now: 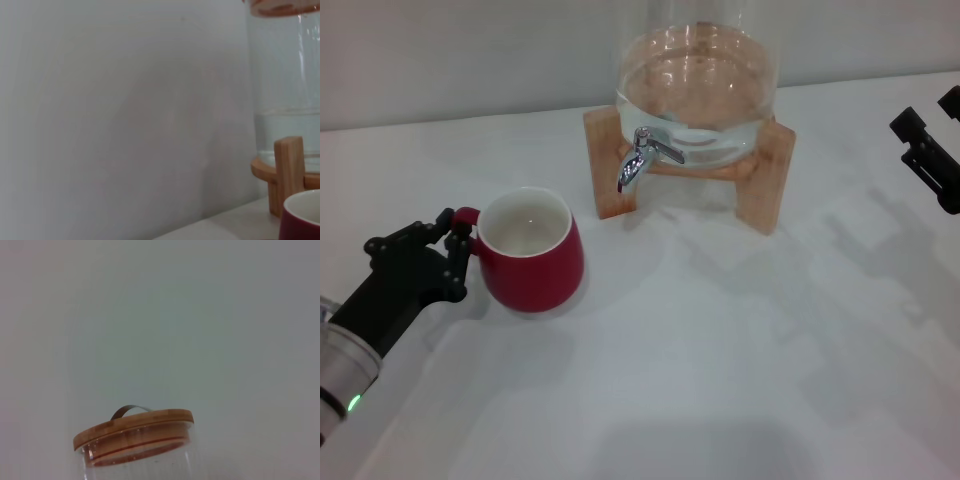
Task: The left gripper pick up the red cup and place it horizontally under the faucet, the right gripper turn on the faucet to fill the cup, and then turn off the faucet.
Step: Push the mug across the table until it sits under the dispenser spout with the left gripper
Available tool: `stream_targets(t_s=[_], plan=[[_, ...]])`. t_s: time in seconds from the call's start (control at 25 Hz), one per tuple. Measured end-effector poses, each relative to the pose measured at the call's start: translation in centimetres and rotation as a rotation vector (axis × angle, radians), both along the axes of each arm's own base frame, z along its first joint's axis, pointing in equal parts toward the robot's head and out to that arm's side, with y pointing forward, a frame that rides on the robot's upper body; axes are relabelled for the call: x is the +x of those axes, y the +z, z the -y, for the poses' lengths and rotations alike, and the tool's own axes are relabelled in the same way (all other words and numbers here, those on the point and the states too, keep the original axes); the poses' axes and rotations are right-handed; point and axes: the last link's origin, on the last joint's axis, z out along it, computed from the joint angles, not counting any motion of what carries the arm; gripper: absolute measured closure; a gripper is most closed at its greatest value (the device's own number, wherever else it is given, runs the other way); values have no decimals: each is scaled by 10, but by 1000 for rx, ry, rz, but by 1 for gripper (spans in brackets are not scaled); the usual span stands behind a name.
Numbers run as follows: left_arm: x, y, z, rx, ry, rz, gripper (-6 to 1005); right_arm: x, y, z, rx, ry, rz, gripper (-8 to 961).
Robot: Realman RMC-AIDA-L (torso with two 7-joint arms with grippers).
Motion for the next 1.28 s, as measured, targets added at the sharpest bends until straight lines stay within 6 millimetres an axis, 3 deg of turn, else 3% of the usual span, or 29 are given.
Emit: stream_targets(t_s=[1.28], plan=[[41,-27,-35,-141,-104,-144,874,-4,2,-5,2,15,-10,98]])
